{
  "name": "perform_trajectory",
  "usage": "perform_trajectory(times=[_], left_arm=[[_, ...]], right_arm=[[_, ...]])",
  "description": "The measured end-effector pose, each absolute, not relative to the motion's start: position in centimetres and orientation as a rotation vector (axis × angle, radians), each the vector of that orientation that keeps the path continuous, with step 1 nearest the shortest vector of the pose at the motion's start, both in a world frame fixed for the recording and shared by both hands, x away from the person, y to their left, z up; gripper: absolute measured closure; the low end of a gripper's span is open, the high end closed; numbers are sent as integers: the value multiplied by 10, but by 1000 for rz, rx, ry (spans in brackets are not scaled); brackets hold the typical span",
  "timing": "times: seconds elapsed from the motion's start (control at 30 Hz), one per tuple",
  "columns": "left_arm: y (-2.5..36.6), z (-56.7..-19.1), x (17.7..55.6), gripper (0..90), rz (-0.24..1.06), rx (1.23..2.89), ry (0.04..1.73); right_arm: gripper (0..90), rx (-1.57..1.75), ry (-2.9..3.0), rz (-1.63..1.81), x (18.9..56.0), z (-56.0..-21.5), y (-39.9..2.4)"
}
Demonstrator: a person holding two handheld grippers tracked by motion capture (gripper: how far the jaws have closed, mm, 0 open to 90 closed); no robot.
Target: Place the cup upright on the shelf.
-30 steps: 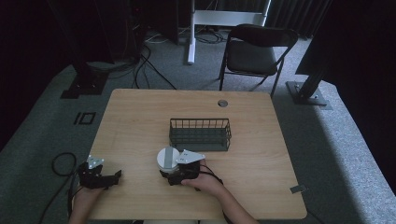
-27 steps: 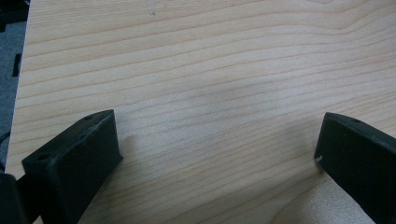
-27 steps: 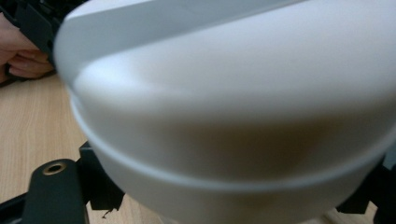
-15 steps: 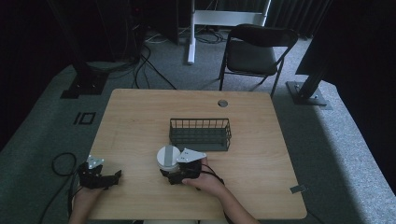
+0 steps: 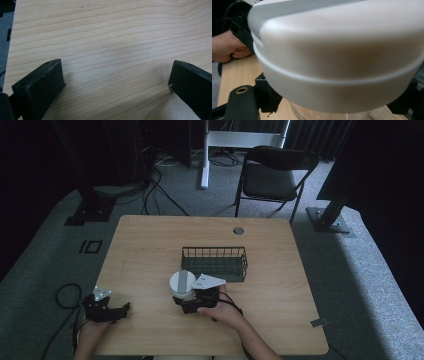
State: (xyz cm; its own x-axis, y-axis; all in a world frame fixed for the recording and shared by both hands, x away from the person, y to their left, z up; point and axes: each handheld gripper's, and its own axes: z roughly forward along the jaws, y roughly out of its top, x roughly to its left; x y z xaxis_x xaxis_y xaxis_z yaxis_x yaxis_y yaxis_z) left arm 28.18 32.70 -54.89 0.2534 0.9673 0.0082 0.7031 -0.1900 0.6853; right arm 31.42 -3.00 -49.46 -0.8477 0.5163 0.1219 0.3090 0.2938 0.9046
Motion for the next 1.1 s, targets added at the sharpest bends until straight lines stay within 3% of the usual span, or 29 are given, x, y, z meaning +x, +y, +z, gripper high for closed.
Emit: perform_trajectory(times=[1.1], left_arm=[[327,-549,282,1,610,1968,1512]], right_arm=[[179,874,2085,1593,346,-429,-77]])
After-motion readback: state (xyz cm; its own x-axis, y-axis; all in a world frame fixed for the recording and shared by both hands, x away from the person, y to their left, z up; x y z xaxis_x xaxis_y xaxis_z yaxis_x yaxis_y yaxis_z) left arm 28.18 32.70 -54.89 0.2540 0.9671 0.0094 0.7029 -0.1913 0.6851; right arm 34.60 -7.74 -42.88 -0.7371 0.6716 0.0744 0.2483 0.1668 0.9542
